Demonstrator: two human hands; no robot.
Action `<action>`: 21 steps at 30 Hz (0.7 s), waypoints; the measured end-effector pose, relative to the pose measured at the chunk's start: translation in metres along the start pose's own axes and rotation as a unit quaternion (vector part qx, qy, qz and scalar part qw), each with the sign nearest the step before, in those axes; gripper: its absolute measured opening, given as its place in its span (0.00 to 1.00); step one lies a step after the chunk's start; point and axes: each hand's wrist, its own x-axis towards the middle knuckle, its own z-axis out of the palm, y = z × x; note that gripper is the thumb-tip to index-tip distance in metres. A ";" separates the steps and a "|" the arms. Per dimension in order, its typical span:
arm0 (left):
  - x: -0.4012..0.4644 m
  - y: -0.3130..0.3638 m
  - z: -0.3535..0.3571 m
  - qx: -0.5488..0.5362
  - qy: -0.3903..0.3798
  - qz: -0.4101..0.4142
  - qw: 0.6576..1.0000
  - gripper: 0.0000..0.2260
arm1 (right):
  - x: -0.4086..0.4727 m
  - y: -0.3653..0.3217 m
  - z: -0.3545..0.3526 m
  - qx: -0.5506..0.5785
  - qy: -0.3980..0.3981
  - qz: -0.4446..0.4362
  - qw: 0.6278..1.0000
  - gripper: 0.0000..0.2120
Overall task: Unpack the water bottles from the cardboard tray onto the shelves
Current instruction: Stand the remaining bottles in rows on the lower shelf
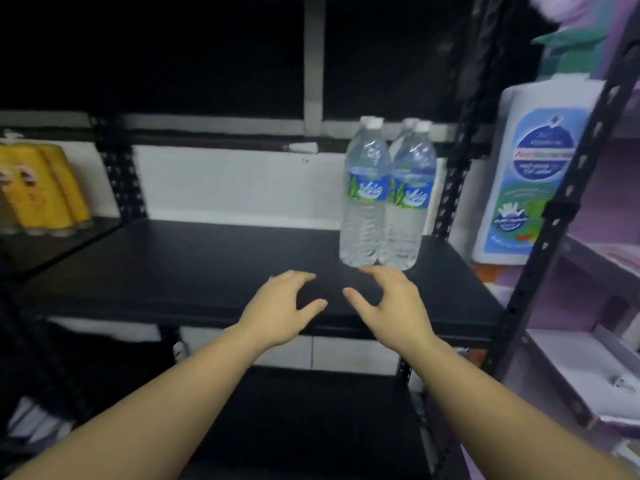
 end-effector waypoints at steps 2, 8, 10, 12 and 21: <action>-0.044 -0.020 -0.011 0.014 0.034 0.016 0.999 0.26 | -0.028 -0.022 0.020 0.004 -0.018 -0.067 0.998 0.21; -0.179 -0.121 -0.014 0.020 0.026 -0.073 0.997 0.24 | -0.103 -0.064 0.123 0.046 -0.146 -0.114 0.982 0.21; -0.223 -0.155 -0.009 0.017 0.007 -0.124 0.992 0.24 | -0.123 -0.075 0.161 0.053 -0.200 -0.112 0.972 0.22; -0.265 -0.184 -0.007 0.010 -0.009 -0.183 0.983 0.24 | -0.141 -0.087 0.196 0.058 -0.245 -0.108 0.962 0.23; -0.420 -0.305 0.005 -0.001 -0.062 -0.408 0.911 0.24 | -0.209 -0.140 0.369 0.031 -0.460 -0.109 0.881 0.27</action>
